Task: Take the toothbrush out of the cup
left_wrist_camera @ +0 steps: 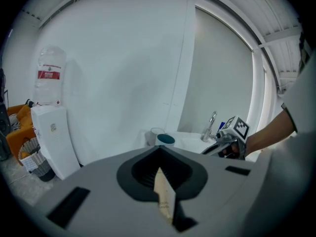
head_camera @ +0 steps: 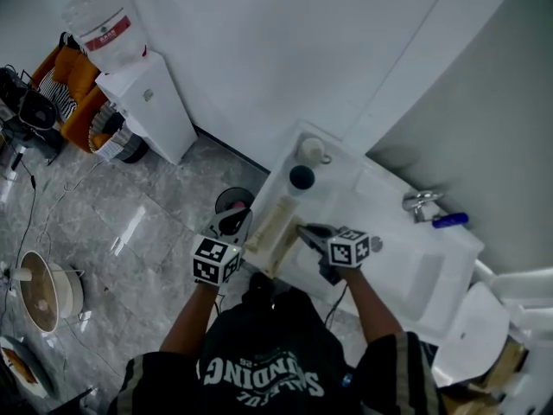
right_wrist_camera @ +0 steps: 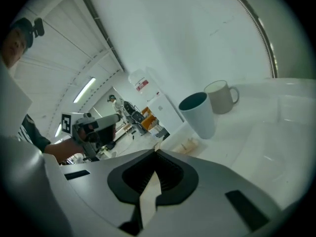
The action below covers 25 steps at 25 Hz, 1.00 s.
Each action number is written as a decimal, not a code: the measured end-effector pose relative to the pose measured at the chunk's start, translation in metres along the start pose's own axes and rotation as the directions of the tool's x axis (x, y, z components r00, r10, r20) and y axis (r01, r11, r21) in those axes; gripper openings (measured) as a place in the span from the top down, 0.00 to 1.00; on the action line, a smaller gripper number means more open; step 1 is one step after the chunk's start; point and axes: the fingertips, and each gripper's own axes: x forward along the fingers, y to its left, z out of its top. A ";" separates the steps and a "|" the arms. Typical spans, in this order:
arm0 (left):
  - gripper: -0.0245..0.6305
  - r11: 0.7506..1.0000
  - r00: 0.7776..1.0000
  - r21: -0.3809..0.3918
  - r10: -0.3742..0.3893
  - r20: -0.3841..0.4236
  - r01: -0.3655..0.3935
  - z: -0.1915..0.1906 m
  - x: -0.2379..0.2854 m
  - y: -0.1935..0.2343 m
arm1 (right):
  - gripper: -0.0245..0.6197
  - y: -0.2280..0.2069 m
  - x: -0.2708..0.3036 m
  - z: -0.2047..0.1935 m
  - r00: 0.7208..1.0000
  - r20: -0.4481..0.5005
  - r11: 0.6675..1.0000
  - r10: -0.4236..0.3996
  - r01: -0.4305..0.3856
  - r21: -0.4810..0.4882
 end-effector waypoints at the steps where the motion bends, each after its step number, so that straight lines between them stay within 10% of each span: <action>1: 0.96 1.000 1.000 -0.003 0.005 -0.002 -0.005 -0.001 0.000 0.002 | 0.96 -0.007 0.005 -0.002 1.000 -0.015 1.000 -0.022 0.022 -0.002; 20: 0.96 0.997 0.997 -0.048 0.060 -0.045 -0.063 -0.012 0.008 0.032 | 0.96 -0.109 0.039 -0.016 0.951 -0.113 0.945 -0.287 0.301 0.129; 25: 0.96 0.998 0.998 -0.046 0.045 -0.050 -0.047 -0.011 0.013 0.030 | 0.77 -0.117 0.036 -0.022 0.931 -0.148 0.935 -0.335 0.347 0.066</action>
